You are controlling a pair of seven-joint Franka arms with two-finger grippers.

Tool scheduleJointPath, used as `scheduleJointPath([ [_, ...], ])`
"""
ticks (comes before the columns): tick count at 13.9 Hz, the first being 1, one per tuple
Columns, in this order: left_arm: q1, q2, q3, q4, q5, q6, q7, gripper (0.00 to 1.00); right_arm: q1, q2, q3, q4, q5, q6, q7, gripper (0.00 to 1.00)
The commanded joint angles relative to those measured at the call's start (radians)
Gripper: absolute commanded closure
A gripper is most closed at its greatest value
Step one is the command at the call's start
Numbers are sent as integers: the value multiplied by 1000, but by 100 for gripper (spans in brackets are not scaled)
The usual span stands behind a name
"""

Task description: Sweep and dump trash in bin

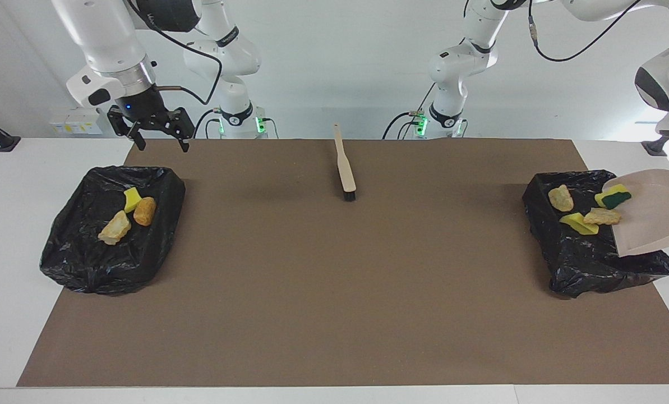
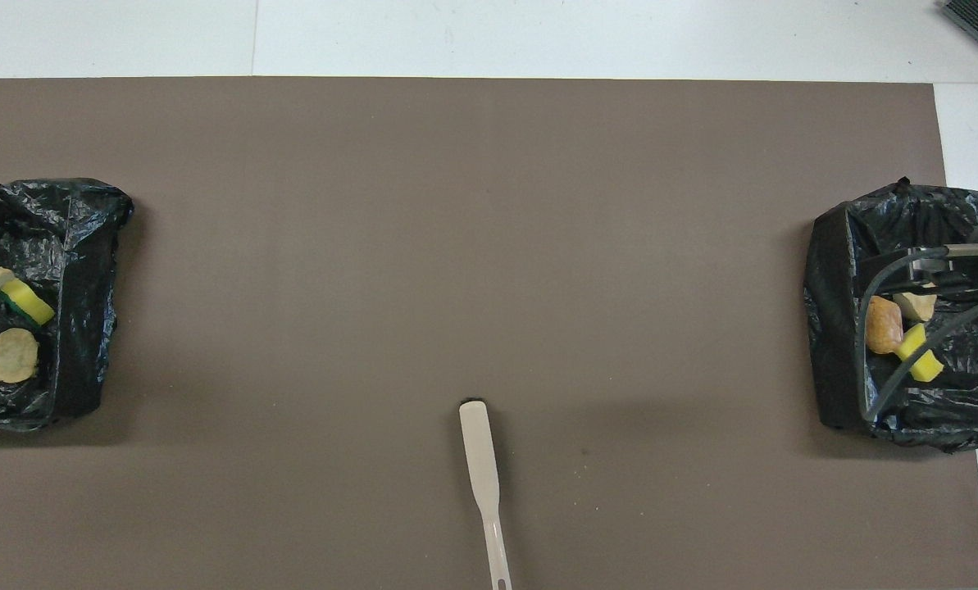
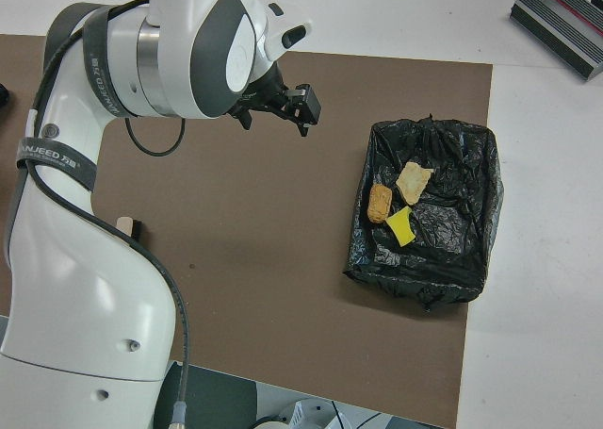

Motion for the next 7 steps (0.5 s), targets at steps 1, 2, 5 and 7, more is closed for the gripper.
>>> scheduleJointPath([
  [1, 19, -11, 17, -17, 36, 115, -19, 100, -4, -6, 4, -3, 15, -1, 9, 0],
  [2, 22, -9, 17, -11, 75, 149, -19, 100, -4, -6, 4, -2, 15, -2, 9, 0],
  [5, 5, -7, 17, 2, 113, 150, -32, 100, -4, -6, 1, -3, 15, -2, 10, 0],
  [7, -7, -11, 11, 18, 106, 125, -32, 100, -4, -6, 3, -3, 15, -2, 10, 0],
])
